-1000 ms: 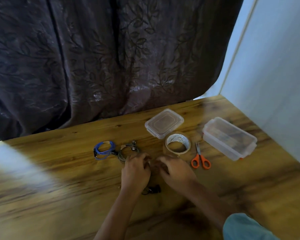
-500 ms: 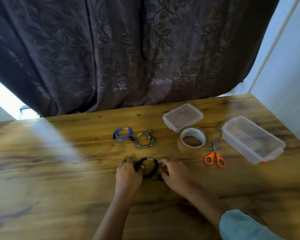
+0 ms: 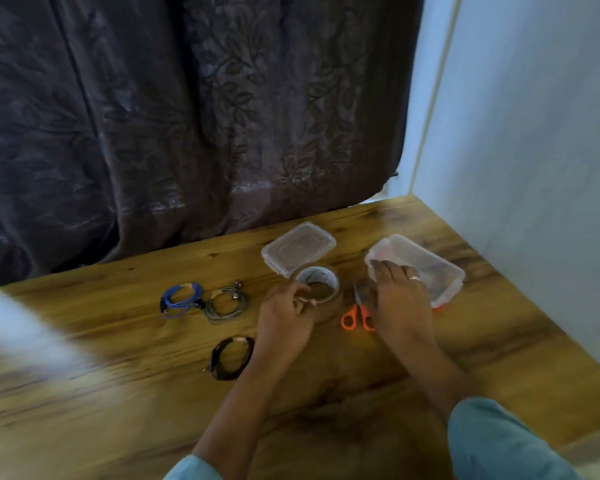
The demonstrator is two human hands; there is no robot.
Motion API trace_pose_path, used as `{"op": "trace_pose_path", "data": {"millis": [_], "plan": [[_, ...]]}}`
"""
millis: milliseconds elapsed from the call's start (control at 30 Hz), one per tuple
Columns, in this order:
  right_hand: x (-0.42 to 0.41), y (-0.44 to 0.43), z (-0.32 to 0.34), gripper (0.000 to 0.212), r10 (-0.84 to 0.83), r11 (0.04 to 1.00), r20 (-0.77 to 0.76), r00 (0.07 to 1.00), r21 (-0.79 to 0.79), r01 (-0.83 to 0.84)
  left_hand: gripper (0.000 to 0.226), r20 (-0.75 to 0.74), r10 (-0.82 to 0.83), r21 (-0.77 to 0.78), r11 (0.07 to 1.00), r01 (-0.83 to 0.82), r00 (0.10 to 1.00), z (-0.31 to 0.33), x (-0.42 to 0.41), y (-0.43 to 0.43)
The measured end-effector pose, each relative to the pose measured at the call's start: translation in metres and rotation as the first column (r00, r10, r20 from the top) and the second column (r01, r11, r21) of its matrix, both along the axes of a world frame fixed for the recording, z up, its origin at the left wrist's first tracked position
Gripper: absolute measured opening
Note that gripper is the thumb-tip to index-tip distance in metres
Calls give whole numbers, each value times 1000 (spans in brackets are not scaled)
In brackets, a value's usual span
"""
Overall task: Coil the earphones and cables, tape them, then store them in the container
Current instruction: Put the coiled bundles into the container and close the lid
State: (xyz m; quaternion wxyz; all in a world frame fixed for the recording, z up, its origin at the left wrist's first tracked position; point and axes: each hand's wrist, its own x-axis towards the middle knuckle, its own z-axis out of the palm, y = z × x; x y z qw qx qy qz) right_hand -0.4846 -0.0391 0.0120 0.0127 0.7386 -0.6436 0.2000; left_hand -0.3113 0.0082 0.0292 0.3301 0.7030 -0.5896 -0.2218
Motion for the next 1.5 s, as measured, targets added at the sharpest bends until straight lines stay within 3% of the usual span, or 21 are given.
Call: {"op": "trace_pose_path", "data": {"millis": [67, 200, 400, 533, 700, 800, 867, 933, 1100, 1267, 1500], "plan": [[-22, -5, -8, 49, -102, 993, -101, 990, 55, 108, 18, -61, -43, 13, 999, 44, 997, 5, -18, -11], [-47, -3, -20, 35, -173, 967, -227, 958, 147, 210, 17, -162, -80, 83, 992, 95, 983, 1, -38, -21], [-47, 0, -12, 28, -201, 948, -147, 968, 220, 230, 18, -267, -83, 123, 985, 120, 960, -7, -38, -20], [-29, 19, 5, 28, -92, 994, -7, 996, 62, 92, 20, -443, 6, 50, 999, 18, 897, -1, -15, -12], [35, 67, 33, 28, 237, 971, 164, 958, -19, -237, 37, -677, 90, -47, 985, -165, 730, 7, 46, 29], [81, 100, 31, 24, 469, 881, 187, 863, -27, -473, 25, -671, 105, -73, 976, -206, 734, 4, 93, 73], [109, 121, 24, 22, 530, 835, 238, 814, 22, -550, 33, -730, 119, -78, 964, -254, 673, 1, 118, 107], [133, 139, 10, 20, 561, 803, 260, 786, 60, -593, 44, -716, 123, -89, 960, -265, 687, -8, 140, 142], [183, 175, -16, 22, 623, 744, 196, 757, 151, -651, 37, -702, 225, -15, 944, -329, 676, -29, 176, 202], [206, 195, -32, 22, 648, 722, 177, 741, 167, -671, 44, -695, 336, 133, 929, -346, 635, -48, 202, 231], [212, 200, -31, 24, 631, 733, 118, 767, 235, -639, 34, -579, 415, 229, 909, -349, 701, -55, 211, 236]]}}
